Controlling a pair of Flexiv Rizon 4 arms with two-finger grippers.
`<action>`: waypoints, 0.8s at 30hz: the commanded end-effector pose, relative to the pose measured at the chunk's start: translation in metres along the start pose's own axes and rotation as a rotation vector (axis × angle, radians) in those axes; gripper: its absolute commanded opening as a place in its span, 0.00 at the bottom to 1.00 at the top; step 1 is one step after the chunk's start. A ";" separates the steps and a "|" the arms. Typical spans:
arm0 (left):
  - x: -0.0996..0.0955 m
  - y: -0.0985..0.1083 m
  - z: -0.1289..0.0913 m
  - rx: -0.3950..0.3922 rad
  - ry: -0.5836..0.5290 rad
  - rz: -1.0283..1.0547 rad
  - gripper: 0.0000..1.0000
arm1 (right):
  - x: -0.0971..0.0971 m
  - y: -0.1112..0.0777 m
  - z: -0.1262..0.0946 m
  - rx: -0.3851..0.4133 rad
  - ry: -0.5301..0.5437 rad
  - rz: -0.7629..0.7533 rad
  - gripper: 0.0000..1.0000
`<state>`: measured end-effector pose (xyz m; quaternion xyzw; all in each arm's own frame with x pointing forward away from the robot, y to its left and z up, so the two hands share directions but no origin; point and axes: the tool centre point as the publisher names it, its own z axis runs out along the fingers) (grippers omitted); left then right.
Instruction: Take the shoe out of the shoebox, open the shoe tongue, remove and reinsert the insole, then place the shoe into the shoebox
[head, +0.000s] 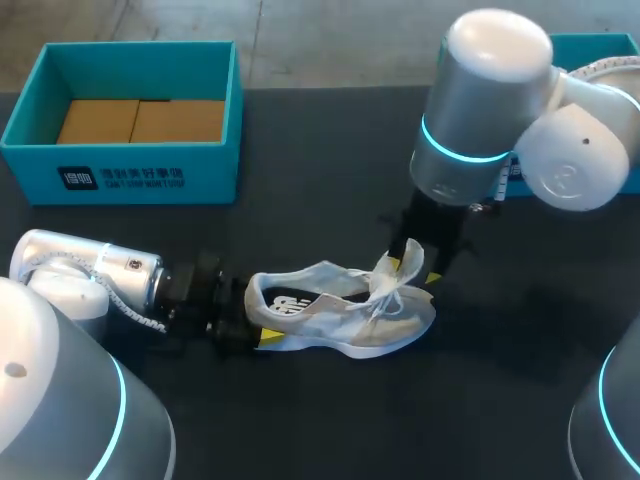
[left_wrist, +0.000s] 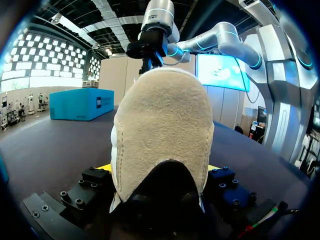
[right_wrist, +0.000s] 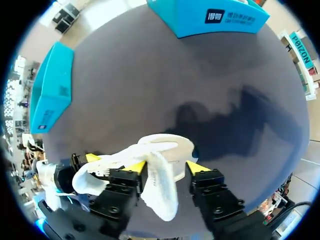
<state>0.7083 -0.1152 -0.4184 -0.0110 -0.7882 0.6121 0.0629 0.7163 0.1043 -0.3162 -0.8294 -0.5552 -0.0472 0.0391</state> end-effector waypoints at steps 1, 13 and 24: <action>0.002 0.004 0.000 -0.001 0.000 0.000 0.00 | -0.001 -0.005 -0.015 -0.017 -0.011 -0.004 1.00; 0.002 0.004 0.000 -0.001 0.000 0.000 0.00 | 0.015 -0.007 -0.044 -0.024 -0.104 -0.051 1.00; 0.002 0.004 0.000 -0.001 0.000 0.000 0.00 | 0.034 -0.006 -0.064 -0.020 -0.220 -0.162 1.00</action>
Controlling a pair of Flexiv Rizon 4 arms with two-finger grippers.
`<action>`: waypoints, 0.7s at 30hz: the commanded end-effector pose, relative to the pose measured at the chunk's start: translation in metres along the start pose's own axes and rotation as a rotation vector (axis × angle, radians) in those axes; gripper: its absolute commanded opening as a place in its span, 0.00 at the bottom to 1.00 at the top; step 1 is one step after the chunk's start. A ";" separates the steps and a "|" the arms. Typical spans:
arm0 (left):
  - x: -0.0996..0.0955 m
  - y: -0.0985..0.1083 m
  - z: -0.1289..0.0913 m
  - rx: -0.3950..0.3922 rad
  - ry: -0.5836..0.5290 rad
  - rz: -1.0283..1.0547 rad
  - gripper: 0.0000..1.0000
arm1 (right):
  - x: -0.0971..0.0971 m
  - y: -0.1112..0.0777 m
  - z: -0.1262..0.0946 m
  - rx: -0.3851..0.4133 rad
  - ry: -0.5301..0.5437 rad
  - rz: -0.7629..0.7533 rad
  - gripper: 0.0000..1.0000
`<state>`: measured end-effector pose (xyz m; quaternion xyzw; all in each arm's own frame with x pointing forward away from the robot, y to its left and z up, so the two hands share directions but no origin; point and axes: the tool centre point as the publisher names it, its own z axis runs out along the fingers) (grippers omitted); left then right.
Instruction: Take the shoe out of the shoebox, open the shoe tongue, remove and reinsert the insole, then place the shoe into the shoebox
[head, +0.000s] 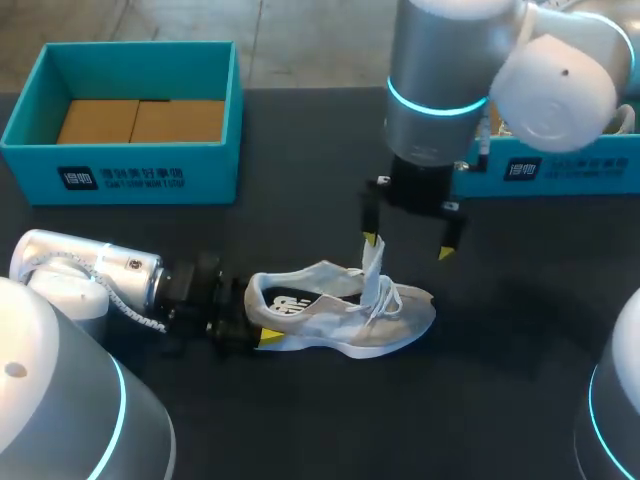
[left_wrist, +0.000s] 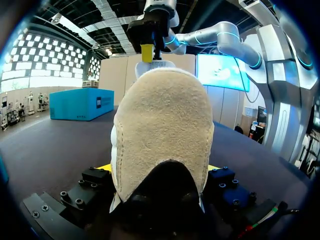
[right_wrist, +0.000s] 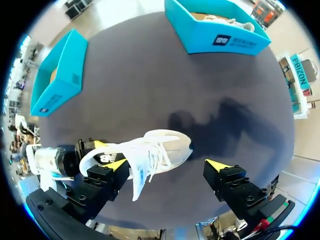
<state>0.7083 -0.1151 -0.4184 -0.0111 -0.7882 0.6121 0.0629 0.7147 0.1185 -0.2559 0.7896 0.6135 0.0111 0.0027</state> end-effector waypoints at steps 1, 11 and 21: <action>0.002 0.004 0.000 -0.001 0.000 0.000 0.00 | 0.014 0.005 -0.009 0.012 -0.124 -0.029 1.00; 0.002 0.004 0.000 -0.001 0.000 0.000 0.00 | 0.033 0.013 -0.019 0.043 -0.212 -0.157 1.00; 0.002 0.004 0.000 -0.001 0.000 0.000 0.00 | 0.048 0.014 -0.034 -0.008 -0.206 -0.275 0.33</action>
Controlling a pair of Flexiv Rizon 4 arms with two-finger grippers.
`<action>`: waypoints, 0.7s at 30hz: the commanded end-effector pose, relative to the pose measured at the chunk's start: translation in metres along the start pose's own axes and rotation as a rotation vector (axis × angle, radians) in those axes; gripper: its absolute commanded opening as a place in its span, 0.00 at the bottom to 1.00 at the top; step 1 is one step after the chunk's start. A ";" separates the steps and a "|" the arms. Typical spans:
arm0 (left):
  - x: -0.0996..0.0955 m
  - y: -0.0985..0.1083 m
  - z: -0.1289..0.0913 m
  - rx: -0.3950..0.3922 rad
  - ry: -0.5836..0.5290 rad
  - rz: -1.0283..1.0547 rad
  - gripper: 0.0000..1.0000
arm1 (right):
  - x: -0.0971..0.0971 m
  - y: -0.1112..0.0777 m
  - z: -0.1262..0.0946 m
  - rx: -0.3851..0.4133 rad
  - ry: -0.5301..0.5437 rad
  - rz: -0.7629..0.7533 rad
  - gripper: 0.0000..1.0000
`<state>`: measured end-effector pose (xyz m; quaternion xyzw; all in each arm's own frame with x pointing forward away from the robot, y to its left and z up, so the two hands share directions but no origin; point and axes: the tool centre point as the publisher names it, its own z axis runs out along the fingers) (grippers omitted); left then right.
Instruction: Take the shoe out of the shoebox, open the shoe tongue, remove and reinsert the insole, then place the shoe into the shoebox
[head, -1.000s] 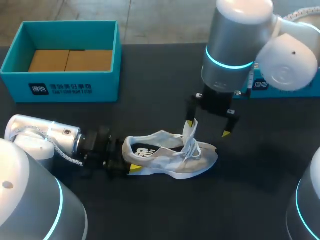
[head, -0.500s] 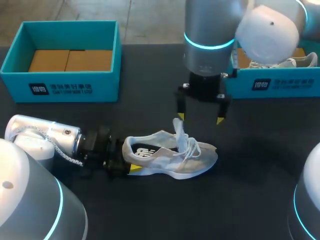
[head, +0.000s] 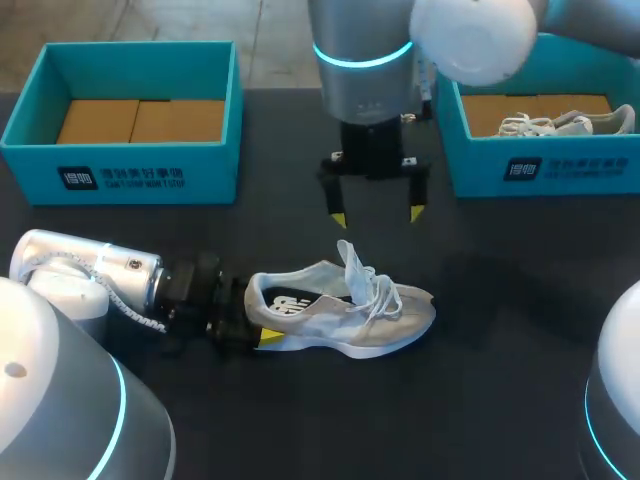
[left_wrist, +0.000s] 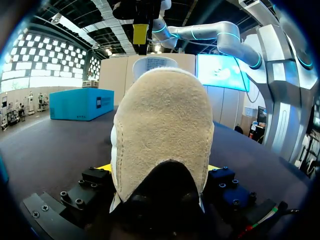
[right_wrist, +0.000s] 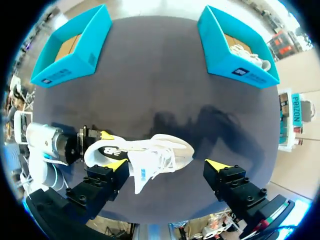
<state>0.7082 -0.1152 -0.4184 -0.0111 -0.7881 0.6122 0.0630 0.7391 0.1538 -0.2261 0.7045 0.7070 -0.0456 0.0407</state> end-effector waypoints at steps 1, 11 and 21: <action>0.002 0.004 0.000 -0.001 0.000 0.000 0.00 | 0.008 0.000 -0.008 -0.014 -0.072 -0.033 0.20; 0.002 0.004 0.000 -0.001 0.000 0.000 0.00 | 0.023 0.002 -0.015 -0.086 0.047 -0.363 0.00; 0.002 0.004 0.000 -0.001 0.000 0.000 0.00 | 0.038 0.001 -0.018 -0.092 0.075 -0.707 0.00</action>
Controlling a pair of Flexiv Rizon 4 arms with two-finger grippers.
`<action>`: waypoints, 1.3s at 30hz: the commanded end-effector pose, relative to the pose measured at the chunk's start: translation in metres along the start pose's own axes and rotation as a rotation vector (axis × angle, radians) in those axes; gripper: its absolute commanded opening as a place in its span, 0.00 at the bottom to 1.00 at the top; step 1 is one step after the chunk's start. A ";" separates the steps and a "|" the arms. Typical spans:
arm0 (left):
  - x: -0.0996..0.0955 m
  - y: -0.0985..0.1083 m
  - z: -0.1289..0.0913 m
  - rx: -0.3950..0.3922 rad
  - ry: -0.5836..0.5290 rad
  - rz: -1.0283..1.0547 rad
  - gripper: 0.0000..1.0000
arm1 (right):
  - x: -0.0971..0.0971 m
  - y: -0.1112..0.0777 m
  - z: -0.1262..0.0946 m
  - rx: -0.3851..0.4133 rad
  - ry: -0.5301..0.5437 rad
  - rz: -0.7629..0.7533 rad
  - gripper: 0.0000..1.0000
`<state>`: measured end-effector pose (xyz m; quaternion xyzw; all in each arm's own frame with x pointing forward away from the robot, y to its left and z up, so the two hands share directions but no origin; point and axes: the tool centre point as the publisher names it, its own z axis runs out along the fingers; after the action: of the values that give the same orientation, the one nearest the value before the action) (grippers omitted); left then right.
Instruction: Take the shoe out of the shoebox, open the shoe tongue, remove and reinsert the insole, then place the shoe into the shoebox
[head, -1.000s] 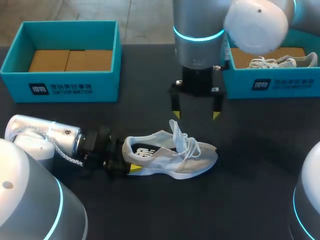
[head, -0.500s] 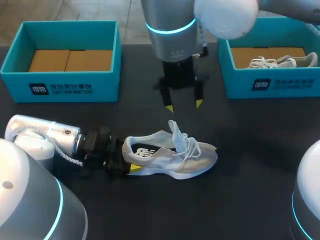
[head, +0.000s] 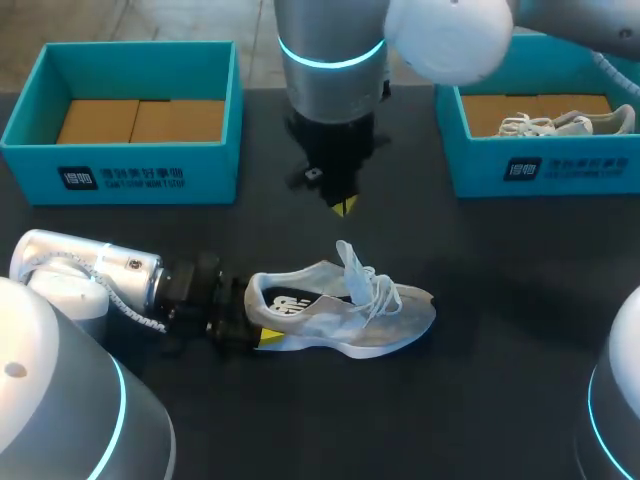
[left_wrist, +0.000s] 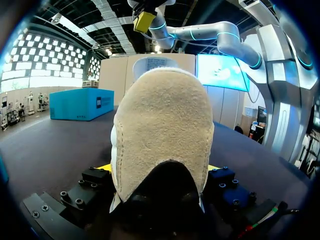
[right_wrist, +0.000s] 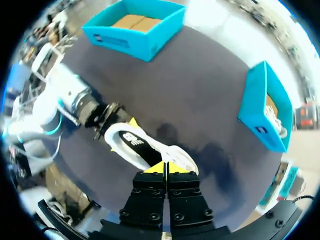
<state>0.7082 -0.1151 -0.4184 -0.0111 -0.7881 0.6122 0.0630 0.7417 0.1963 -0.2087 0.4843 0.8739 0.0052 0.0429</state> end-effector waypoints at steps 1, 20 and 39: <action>0.002 0.004 0.000 -0.001 0.000 0.000 0.00 | 0.001 -0.002 0.005 0.040 0.002 -0.166 0.00; 0.002 0.004 0.000 -0.001 0.000 0.000 0.00 | 0.004 0.002 0.008 0.180 -0.136 -0.164 0.00; 0.002 0.004 0.000 -0.001 0.000 0.000 0.00 | 0.020 0.010 0.021 0.041 -0.057 -0.716 0.00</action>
<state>0.7082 -0.1151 -0.4184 -0.0111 -0.7881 0.6122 0.0630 0.7371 0.2215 -0.2266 0.1627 0.9833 -0.0472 0.0659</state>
